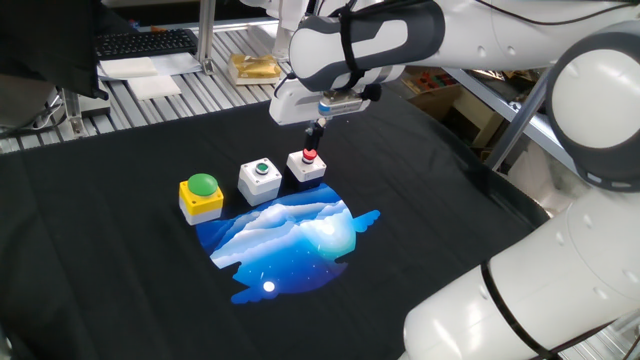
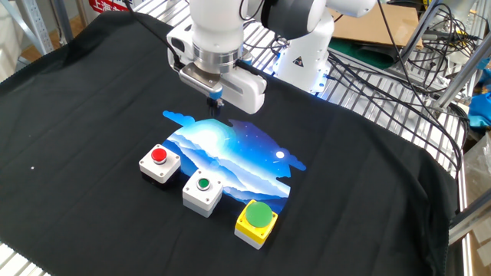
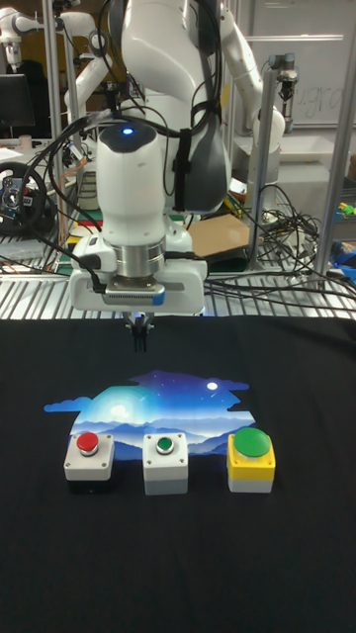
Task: Press three buttons from left to right in sequence
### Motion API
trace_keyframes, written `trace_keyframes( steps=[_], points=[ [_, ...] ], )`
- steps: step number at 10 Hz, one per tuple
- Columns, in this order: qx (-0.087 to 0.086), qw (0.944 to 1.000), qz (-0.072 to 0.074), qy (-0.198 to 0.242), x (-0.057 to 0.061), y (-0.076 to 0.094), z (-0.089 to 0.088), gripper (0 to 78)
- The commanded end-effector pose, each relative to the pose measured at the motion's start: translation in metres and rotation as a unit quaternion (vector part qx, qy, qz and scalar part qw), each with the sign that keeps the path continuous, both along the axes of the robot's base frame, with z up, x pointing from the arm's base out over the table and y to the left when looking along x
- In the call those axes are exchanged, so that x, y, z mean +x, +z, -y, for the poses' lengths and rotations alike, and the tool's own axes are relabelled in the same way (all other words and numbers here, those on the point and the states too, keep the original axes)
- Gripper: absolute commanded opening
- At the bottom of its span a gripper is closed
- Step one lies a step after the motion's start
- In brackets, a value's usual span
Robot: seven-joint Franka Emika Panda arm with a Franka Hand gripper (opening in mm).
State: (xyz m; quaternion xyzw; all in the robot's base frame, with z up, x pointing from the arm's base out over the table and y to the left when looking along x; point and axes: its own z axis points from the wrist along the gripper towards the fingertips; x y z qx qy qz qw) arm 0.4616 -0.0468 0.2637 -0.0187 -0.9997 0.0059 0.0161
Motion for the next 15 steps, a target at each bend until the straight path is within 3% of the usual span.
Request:
trace_keyframes(
  steps=[1,15],
  points=[
    [-0.001,1.0000,0.002,0.006,0.0006,0.0014,-0.0006,1.1],
    [-0.006,0.9999,0.003,0.013,0.0005,0.0040,-0.0048,1.1]
  ],
)
